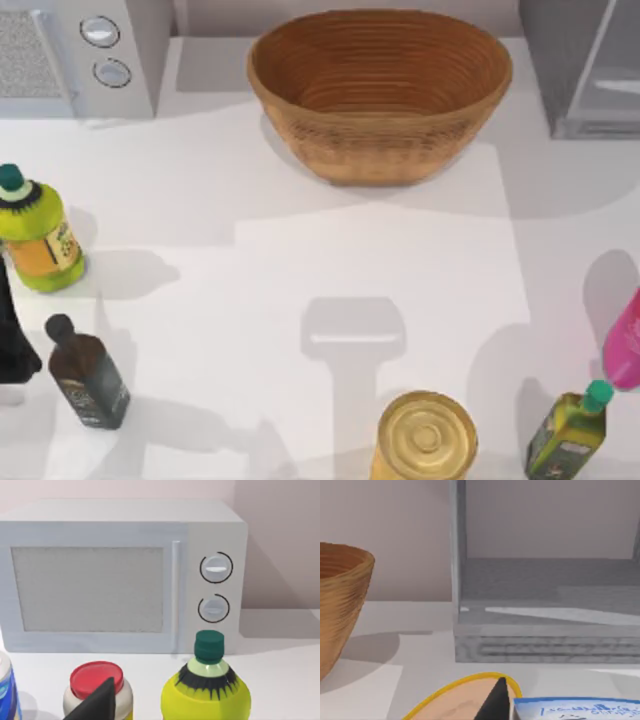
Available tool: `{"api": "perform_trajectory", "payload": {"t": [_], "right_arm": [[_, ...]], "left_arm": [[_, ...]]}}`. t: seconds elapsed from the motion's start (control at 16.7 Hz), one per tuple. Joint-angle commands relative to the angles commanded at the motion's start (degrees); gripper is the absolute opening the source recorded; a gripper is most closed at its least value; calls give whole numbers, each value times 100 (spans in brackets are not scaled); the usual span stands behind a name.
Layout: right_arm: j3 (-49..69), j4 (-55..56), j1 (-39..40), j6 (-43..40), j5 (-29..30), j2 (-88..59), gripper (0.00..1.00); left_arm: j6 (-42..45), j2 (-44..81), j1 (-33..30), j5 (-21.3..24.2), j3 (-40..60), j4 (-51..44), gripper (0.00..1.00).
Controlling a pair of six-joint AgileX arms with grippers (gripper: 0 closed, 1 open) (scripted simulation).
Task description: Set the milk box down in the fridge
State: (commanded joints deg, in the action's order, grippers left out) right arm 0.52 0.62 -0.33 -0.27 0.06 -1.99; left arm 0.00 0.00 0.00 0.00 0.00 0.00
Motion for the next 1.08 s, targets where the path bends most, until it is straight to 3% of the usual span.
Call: {"api": "perform_trajectory", "payload": {"t": [0.36,1.08], "right_arm": [[817,1028,-219,-17,-238,-1878,0],[3694,4585,-1097,71,-932,-8941,0]], "left_arm": [[0,0,0,0,0,0,100],[0,0,0,0,0,0,100]]}}
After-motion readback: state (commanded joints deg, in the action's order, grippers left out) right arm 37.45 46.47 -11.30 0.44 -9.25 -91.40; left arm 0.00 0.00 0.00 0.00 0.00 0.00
